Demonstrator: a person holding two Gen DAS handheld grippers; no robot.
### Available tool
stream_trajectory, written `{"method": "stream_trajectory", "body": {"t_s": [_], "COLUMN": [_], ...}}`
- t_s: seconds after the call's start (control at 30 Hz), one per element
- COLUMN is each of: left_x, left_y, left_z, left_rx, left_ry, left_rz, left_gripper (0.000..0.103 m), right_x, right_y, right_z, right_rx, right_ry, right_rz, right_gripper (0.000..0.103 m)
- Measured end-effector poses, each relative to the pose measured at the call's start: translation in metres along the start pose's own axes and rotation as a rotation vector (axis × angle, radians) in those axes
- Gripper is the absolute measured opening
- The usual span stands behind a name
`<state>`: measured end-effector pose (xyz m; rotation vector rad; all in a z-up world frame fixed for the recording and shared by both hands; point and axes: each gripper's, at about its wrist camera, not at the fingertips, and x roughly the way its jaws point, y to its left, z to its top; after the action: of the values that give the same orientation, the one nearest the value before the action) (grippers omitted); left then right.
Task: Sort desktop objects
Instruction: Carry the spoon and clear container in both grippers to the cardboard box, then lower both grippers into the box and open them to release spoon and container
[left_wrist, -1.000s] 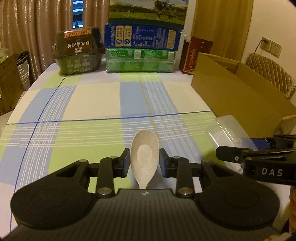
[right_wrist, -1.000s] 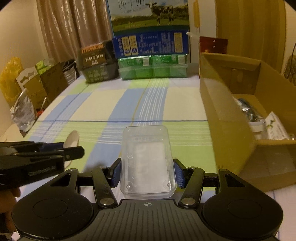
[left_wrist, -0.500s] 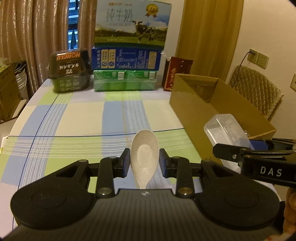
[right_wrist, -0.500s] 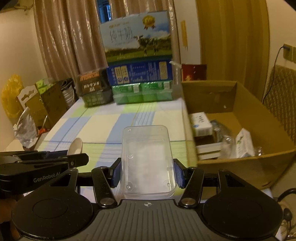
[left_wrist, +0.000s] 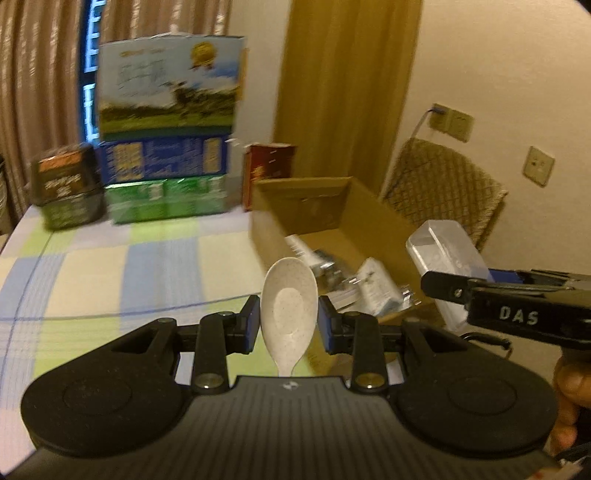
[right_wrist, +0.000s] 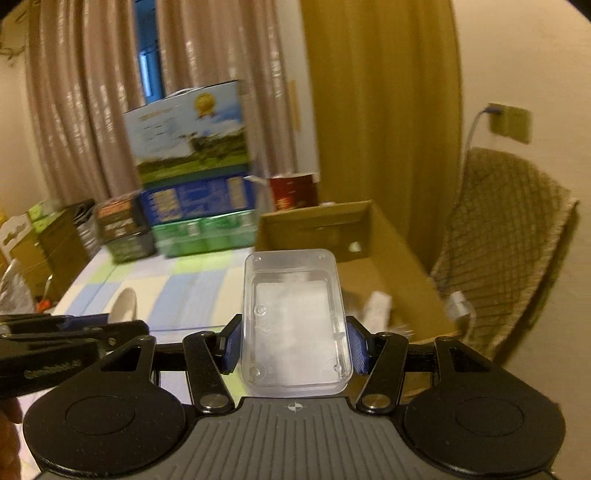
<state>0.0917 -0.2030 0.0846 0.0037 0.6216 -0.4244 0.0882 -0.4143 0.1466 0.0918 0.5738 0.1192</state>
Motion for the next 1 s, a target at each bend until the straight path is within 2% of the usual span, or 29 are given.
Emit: {"method": "stream_trajectory", "body": {"t_s": [0.23, 0.4, 1.0], "left_x": [0.026, 0.049, 0.108], "left_y": [-0.044, -0.060, -0.066], "left_z": [0.024, 0.033, 0.055], "left_rx": [0.018, 0.007, -0.036], "left_ry": [0.005, 0.025, 0.055], "left_rz": [-0.056, -0.081, -0.098], "left_gripper": [0.027, 0.027, 0.027], "right_x": [0.010, 0.020, 0.064], "right_y": [-0.042, -0.065, -0.081], "right_z": [0.012, 0.019, 0.042], "right_rx": [0.007, 0.021, 0.006], "right_ry": [0.013, 0.023, 0.041], "right_rz": [-0.034, -0.044, -0.037], "right_gripper": [0.053, 0.053, 0.053]}}
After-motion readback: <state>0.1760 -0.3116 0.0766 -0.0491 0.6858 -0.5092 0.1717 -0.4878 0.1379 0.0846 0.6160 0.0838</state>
